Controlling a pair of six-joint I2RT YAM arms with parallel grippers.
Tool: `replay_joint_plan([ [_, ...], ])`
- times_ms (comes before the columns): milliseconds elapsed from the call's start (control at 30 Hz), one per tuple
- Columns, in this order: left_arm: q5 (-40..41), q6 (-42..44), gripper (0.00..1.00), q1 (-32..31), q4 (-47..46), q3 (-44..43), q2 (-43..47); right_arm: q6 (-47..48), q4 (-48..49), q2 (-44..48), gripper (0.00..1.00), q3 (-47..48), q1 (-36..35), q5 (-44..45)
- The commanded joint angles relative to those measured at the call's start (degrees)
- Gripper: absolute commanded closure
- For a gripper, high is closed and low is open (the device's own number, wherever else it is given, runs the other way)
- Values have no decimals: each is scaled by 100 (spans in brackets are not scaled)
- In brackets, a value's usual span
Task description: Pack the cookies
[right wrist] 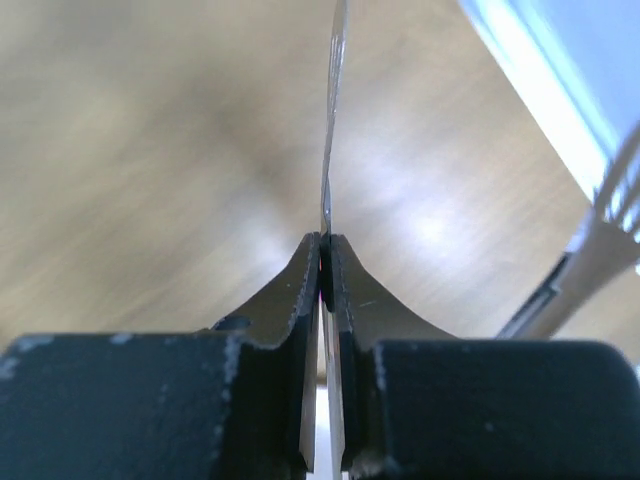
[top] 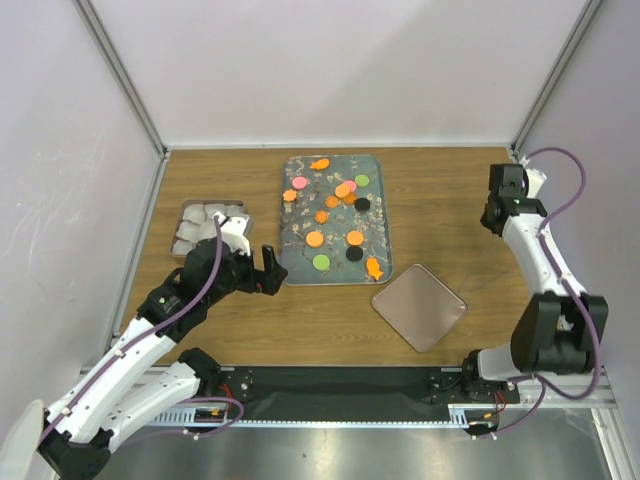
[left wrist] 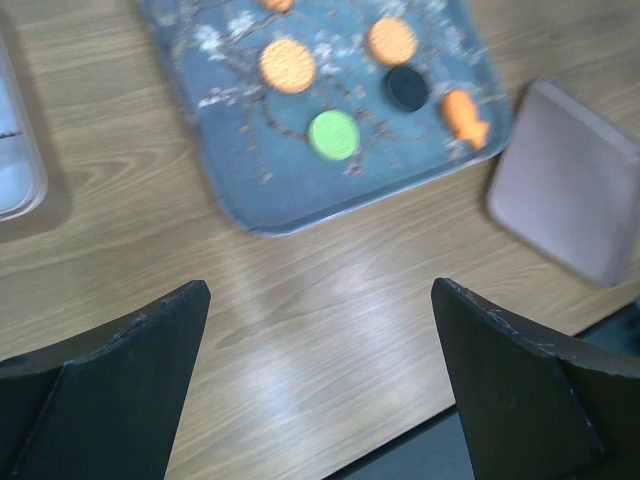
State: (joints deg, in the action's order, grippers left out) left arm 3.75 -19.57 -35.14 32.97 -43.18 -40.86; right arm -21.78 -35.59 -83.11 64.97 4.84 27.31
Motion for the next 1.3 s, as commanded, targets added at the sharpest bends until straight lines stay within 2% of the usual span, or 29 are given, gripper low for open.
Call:
replay_joint_plan([
  [0,-331,-582,0,-37,-668,-287,-53,-54,87,716,100,577,-571,-1006],
  [67,-716,-942,0,-29,-879,-375,-228,-299,245,779,100,893,-948,-1707],
  [133,-945,-1267,0,-20,-1353,-402,-325,-484,824,858,100,991,-1502,-2410],
  [300,-1684,-1856,0,24,-2679,-288,-660,-1494,2563,735,100,1185,-2503,-3441],
  [333,-1754,-1892,0,24,-3204,-209,-677,-1687,2853,631,100,1193,-2601,-3782],
  [433,-1930,-2024,0,86,-3901,-182,-739,-2548,4023,445,100,1211,-2821,-4337],
  [533,-2299,-2120,0,296,-4245,-244,-879,-3278,4919,200,100,1220,-2953,-4698],
  [667,-3054,-2507,0,857,-4895,-165,-1134,-3947,5825,32,100,1185,-3112,-4840],
  [733,-3562,-2735,0,1008,-5159,-165,-1370,-4053,5941,14,100,1211,-3191,-4771],
  [833,-3907,-3034,0,1175,-5608,-191,-1634,-4193,6212,14,100,1185,-3340,-4691],
  [1067,-4294,-3429,0,1290,-6021,-314,-2030,-4361,6530,-12,100,1167,-3525,-4673],
  [1267,-4593,-4193,0,1307,-7066,-182,-2294,-4423,7171,-109,100,1053,-3683,-4708],
])
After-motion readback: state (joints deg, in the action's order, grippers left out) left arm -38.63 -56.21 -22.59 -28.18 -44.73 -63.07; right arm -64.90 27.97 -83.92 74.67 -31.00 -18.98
